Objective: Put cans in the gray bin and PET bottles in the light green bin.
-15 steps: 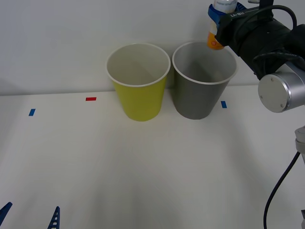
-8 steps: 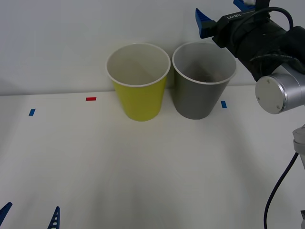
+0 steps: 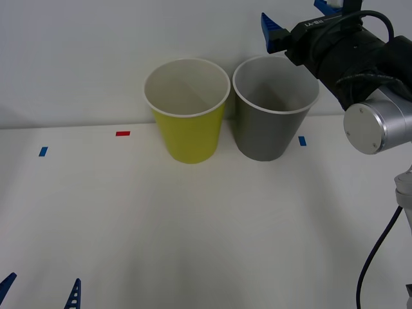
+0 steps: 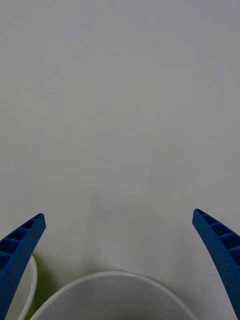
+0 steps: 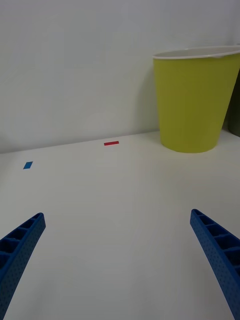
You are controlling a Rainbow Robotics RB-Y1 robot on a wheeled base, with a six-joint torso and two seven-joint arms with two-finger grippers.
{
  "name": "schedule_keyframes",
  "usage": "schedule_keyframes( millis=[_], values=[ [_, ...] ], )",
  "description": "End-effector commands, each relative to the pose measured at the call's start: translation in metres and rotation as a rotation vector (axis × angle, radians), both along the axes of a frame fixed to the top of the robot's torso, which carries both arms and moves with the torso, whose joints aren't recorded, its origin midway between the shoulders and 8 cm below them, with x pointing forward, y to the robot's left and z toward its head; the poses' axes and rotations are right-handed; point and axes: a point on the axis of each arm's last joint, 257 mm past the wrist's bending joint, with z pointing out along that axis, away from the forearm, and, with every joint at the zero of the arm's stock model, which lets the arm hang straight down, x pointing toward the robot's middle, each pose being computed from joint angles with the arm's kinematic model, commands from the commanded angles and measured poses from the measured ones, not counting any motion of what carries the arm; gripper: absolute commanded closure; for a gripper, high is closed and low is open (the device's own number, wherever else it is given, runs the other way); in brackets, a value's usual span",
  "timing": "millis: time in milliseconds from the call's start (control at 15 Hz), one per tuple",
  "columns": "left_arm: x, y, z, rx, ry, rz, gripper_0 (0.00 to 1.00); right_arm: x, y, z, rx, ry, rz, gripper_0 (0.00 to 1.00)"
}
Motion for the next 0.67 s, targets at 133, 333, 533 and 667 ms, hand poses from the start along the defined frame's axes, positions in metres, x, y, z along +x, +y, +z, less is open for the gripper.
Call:
schedule_keyframes(
  millis=[133, 333, 533, 667],
  values=[
    [0.000, 0.000, 0.000, 0.000, 0.000, 0.000, 0.00, -0.012, -0.001, 0.000, -0.021, 0.061, -0.003, 0.00],
    [0.000, 0.000, 0.000, 0.000, 0.000, 0.000, 0.00, -0.048, 0.000, 0.009, 0.006, 0.136, 0.035, 0.00],
    [0.000, 0.000, 0.000, 0.000, 0.000, 0.000, 0.00, -0.082, -0.007, 0.008, 0.057, 0.144, 0.027, 0.00],
    [0.000, 0.000, 0.000, 0.000, 0.000, 0.000, 0.00, -0.107, -0.011, 0.002, 0.072, 0.144, 0.029, 0.00]
  ],
)
